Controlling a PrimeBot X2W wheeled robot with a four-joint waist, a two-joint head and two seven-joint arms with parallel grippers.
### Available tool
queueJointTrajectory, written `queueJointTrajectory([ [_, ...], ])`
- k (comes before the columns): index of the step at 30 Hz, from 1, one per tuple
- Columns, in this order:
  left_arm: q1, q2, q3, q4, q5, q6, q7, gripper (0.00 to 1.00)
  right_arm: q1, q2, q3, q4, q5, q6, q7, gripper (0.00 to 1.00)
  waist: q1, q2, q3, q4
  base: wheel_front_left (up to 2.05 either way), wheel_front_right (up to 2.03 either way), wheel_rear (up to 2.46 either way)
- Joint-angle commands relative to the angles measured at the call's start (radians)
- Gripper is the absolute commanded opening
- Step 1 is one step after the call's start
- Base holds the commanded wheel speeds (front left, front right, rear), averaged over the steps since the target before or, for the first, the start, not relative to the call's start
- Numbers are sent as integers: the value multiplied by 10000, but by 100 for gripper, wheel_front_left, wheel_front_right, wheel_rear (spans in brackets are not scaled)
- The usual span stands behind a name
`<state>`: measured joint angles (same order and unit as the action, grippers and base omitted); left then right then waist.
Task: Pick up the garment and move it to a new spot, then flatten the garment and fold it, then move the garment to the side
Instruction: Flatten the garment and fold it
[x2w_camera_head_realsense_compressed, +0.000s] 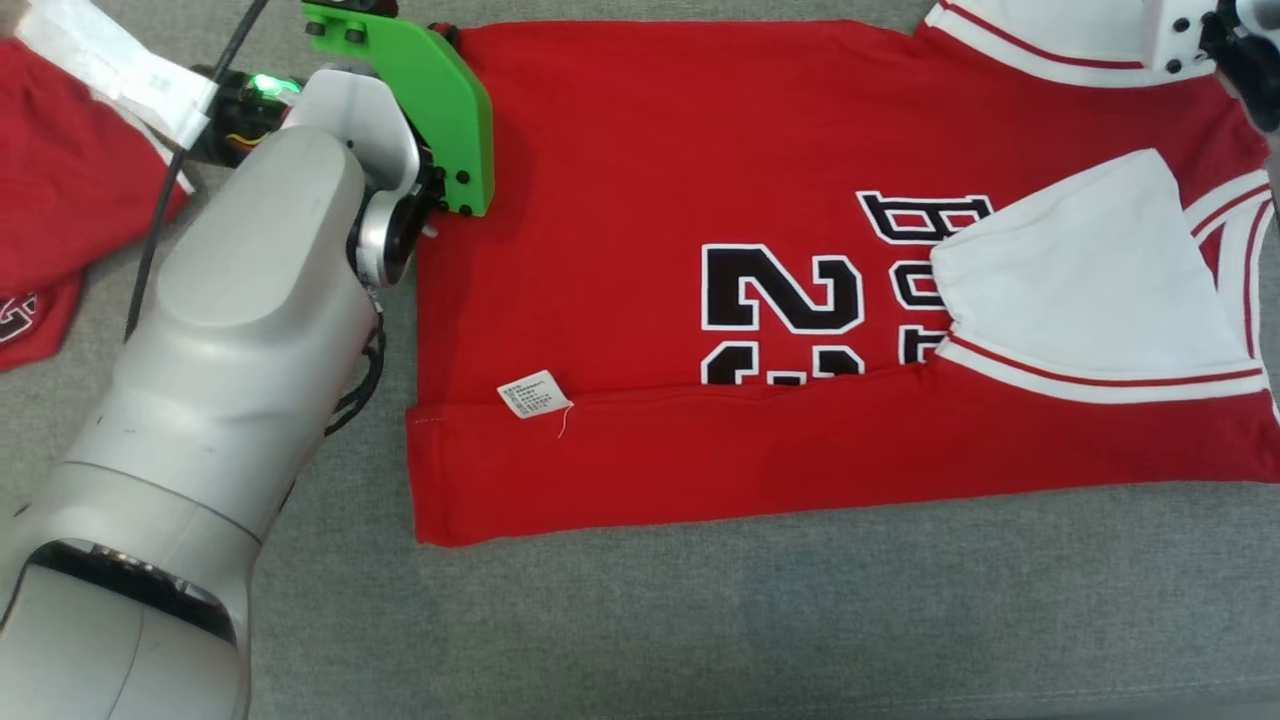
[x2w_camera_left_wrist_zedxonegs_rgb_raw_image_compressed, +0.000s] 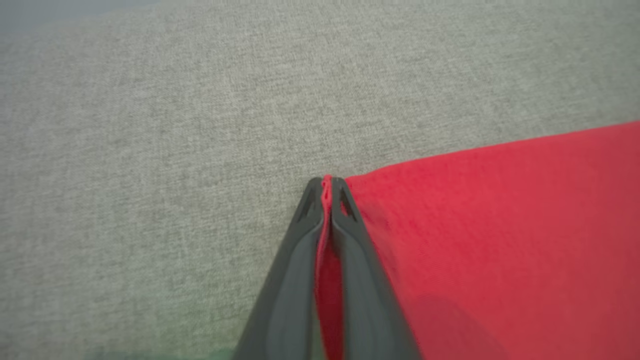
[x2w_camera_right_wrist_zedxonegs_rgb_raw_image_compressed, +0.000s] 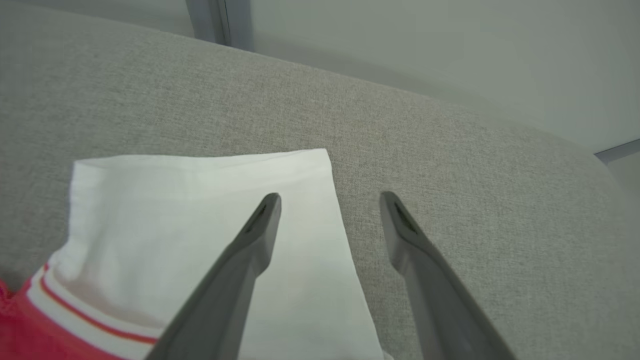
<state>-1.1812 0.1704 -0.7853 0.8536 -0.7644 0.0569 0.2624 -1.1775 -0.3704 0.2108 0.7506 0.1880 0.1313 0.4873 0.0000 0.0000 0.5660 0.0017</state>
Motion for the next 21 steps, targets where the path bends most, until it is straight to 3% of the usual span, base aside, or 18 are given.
queueJointTrajectory([
  [1, -35, -182, -131, 30, 59, -14, -6, 0, -191, -145, -20, 134, -72, -12, 95, 100, 0, 0, 294, 401, 0, 0, 0],
  [6, -67, -607, -341, -151, 138, -139, -298, 0, -483, -555, -169, 486, -311, -13, -9, 100, 0, 0, 555, 863, 0, 0, 0],
  [15, -317, -997, -567, -379, 143, -211, -679, 0, -495, -705, -327, 1121, -306, -7, 618, 100, 0, 0, 916, 1287, 0, 0, 0],
  [16, -336, -1015, -583, -386, 154, -220, -697, 0, -463, -692, -311, 1153, -268, -6, 700, 79, 0, 0, 921, 1297, 0, 0, 0],
  [17, -349, -1021, -589, -385, 150, -227, -753, 0, -442, -692, -298, 1157, -235, -4, 725, 21, 0, 0, 919, 1301, 0, 0, 0],
  [18, -370, -1023, -589, -388, 178, -198, -824, 0, -420, -706, -331, 1146, -197, -4, 752, 0, 0, 0, 908, 1297, 0, 0, 0],
  [21, -384, -957, -530, -362, 214, -120, -1084, 0, -464, -806, -561, 973, -229, -16, 412, 0, 0, 0, 816, 1236, 0, 0, 0],
])
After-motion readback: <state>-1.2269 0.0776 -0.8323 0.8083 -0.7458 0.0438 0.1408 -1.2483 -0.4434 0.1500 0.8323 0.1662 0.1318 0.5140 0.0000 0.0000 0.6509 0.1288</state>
